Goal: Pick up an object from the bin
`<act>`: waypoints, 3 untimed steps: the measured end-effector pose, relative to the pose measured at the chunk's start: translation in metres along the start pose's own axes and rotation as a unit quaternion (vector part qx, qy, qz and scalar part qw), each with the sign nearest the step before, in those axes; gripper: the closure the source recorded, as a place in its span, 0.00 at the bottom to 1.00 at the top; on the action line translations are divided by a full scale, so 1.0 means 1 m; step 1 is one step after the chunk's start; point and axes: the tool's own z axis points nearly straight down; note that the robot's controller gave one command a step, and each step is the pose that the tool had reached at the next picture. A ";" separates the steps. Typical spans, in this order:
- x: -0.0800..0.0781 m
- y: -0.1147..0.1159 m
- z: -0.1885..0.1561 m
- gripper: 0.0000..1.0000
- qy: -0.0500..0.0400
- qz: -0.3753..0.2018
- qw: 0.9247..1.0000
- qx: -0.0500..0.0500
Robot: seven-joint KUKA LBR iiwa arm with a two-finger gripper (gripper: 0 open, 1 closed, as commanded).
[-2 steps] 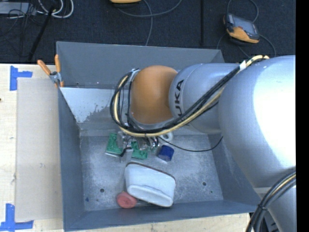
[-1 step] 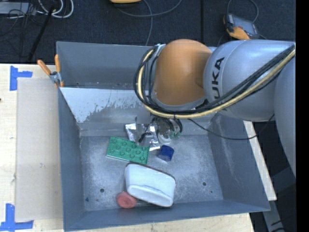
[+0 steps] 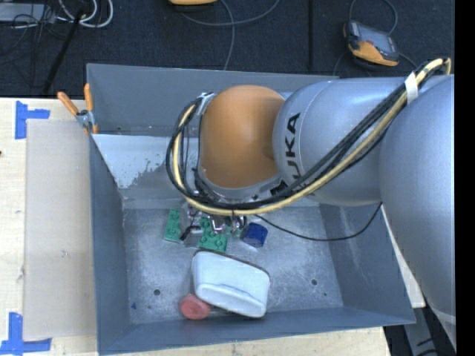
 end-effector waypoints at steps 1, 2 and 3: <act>-0.003 -0.002 -0.005 1.00 -0.001 -0.003 1.000 0.001; 0.063 0.009 0.033 1.00 0.001 0.077 0.997 0.002; 0.062 0.009 0.032 0.00 0.000 0.078 0.997 0.001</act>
Offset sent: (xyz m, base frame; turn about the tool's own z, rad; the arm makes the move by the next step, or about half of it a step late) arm 0.0033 -0.0035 0.0057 -0.0062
